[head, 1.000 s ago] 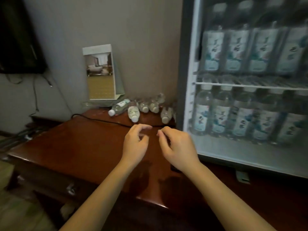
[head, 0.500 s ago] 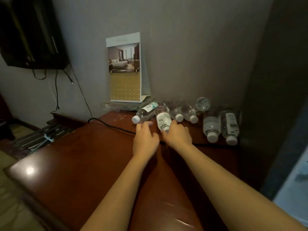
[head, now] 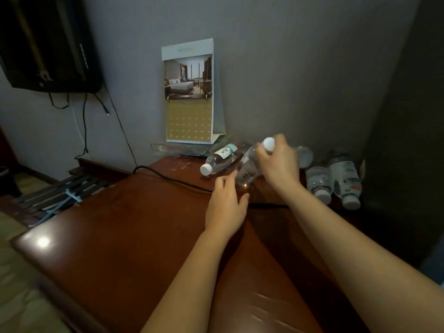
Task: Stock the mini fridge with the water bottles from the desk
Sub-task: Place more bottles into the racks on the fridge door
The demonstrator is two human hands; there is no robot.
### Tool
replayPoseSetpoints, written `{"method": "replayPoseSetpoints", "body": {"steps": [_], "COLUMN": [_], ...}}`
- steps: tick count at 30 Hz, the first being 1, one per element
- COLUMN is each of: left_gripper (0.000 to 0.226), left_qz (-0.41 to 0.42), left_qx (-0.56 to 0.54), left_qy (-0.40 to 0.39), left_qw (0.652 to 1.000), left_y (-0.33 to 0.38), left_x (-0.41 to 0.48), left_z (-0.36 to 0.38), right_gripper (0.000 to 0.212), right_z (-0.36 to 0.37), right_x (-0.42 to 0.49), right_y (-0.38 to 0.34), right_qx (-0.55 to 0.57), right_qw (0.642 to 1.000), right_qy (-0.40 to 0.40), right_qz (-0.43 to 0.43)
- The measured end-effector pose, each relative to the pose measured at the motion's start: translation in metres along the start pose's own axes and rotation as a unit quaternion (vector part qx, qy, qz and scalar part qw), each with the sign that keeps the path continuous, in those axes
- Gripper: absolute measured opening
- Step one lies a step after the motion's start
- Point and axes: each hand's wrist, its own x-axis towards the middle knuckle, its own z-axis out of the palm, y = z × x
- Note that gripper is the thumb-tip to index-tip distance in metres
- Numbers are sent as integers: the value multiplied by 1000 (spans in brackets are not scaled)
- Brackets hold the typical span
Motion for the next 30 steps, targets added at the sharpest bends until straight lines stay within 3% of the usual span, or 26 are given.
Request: {"method": "replayPoseSetpoints", "body": {"steps": [5,8,12,15,16,20,27,30], "left_gripper": [79,57,43,27,28,41,14,18], "left_qz": [18,-8,0,-11,-13,-22,-26,-33], "left_qx": [-165,-355,-432,-512,-514,-453,-368,-340], "left_qy": [-13,-117,-224,-279,-286,-274,-258,-286], "left_qw": [986,927,874,813,809,848,893,895], "left_y": [10,20,24,23,23,30,63,77], "left_x": [2,-4,-11,-14,-15,-26,-73,-101], "left_z": [-7,-11,-15,-20,-21,-21,-37,-49], "right_gripper": [35,37,41,41,41,42,50,57], "right_z": [-36,-52,-65,-71,-73,-85,-119,-142], "right_x": [-5,-10,-13,-20,-23,-39,-71,-94], "right_y": [-34,-46,-43,-33,-29,-22,-12,-5], "right_qx": [13,4,-32,-54,-60,-62,-1,16], "right_qw": [997,993,992,993,993,993,998,996], "right_qy": [40,27,-10,-31,-35,-39,-56,-84], "right_qz": [-64,-111,-120,-100,-94,-94,-27,33]}}
